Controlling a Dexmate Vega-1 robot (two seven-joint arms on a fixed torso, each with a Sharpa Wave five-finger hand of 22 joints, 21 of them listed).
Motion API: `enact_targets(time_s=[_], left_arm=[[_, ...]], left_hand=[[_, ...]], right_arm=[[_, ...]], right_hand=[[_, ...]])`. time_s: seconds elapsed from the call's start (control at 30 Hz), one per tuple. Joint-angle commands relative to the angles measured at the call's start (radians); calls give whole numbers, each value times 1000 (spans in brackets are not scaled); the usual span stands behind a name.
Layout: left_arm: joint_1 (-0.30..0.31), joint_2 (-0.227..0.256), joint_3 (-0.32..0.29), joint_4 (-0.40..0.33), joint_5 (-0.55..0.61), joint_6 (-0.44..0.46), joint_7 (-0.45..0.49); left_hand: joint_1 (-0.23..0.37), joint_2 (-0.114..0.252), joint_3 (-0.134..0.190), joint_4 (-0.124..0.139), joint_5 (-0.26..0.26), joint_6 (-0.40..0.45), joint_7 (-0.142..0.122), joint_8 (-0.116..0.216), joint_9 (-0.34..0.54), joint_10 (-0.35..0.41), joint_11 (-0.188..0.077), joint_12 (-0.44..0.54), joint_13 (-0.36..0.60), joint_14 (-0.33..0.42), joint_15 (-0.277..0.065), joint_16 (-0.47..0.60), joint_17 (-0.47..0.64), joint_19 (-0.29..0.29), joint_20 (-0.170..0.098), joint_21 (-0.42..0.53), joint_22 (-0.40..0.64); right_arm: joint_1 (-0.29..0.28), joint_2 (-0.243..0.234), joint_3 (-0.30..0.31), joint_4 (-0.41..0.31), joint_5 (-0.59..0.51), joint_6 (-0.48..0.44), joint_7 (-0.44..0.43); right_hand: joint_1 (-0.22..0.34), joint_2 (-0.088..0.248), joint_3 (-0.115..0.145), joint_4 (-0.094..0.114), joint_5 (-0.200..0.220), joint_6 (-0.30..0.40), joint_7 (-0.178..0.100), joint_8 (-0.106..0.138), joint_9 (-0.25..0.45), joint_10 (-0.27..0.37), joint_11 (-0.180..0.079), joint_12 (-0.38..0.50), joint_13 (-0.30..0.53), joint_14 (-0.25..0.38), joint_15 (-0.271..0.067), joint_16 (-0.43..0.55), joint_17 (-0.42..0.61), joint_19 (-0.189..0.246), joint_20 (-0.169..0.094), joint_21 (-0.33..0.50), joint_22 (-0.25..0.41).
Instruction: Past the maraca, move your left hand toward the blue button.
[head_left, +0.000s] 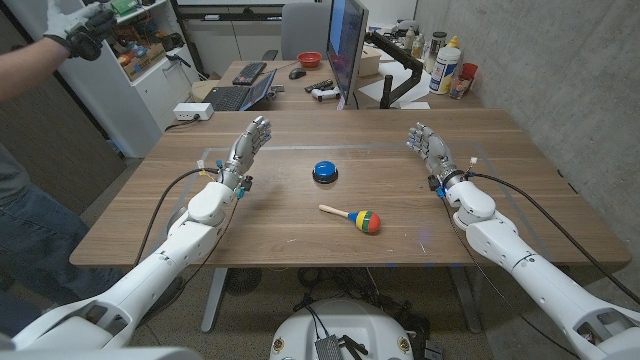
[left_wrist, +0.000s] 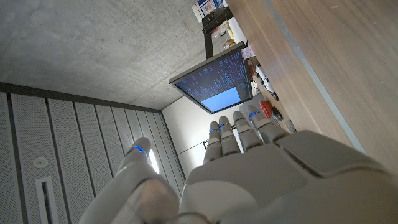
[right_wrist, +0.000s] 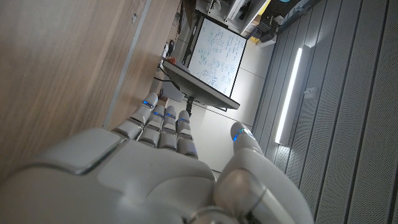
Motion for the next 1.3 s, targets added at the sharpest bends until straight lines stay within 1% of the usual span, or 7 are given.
enact_targets(time_s=[0.03,0.07,0.27,0.77,1.17,1.23,1.3], left_arm=[[-14,14,19,12,167,-120,69],[-16,14,19,18,181,-133,76],[-22,17,19,40,254,-195,113],[-47,12,18,87,401,-279,204],[-73,10,28,98,491,-292,262],[-76,10,30,97,511,-294,276],[-80,11,33,97,539,-300,294]], left_hand=[[23,3,4,-15,7,0,-13,-2,2,-3,-1,-2,5,-2,1,1,3,-9,27,-8,5],[28,4,6,-18,8,0,-24,-2,2,-7,-2,-3,5,-3,1,1,3,-8,39,-10,5],[46,7,9,-30,10,2,-39,-2,3,-9,-5,-3,6,3,30,4,4,-9,85,-16,7],[60,10,11,-38,10,23,-62,5,4,-1,-18,1,7,15,31,8,5,1,102,-16,9],[69,13,13,-44,10,39,-71,10,5,5,-24,3,7,28,36,12,6,10,111,-16,11],[75,16,15,-47,10,54,-86,14,5,10,-29,5,8,36,48,14,6,12,114,-16,11],[83,19,17,-51,9,75,-113,20,5,15,-39,7,9,44,62,15,7,15,119,-17,12]], right_arm=[[-29,-11,11,-32,-1,1,-19],[-30,-11,11,-31,0,2,-19],[-27,-9,11,-24,4,1,-13],[2,8,0,18,7,9,11],[-20,3,7,2,5,20,-1],[-25,1,9,-2,5,21,-4],[-29,-1,10,-6,4,23,-6]], right_hand=[[7,1,-3,-2,8,11,1,9,5,12,-3,2,2,5,-1,2,2,9,-15,-2,6],[7,2,-4,-2,8,11,0,9,5,12,-2,2,2,5,-2,2,2,8,-15,-3,6],[7,2,-6,-3,8,11,0,9,5,13,-3,2,3,4,-3,2,2,9,-14,-5,6],[8,4,-11,-4,10,13,-3,8,5,14,-5,2,3,2,-3,1,2,10,-13,-10,6],[8,5,-15,-5,11,15,-3,8,5,15,-4,1,3,3,-2,1,2,12,-12,-15,7],[8,5,-16,-5,11,15,-3,8,5,15,-4,1,3,3,-2,1,2,12,-12,-15,7],[9,5,-16,-5,11,15,-3,8,5,16,-4,2,3,4,-2,1,2,12,-12,-16,7]])
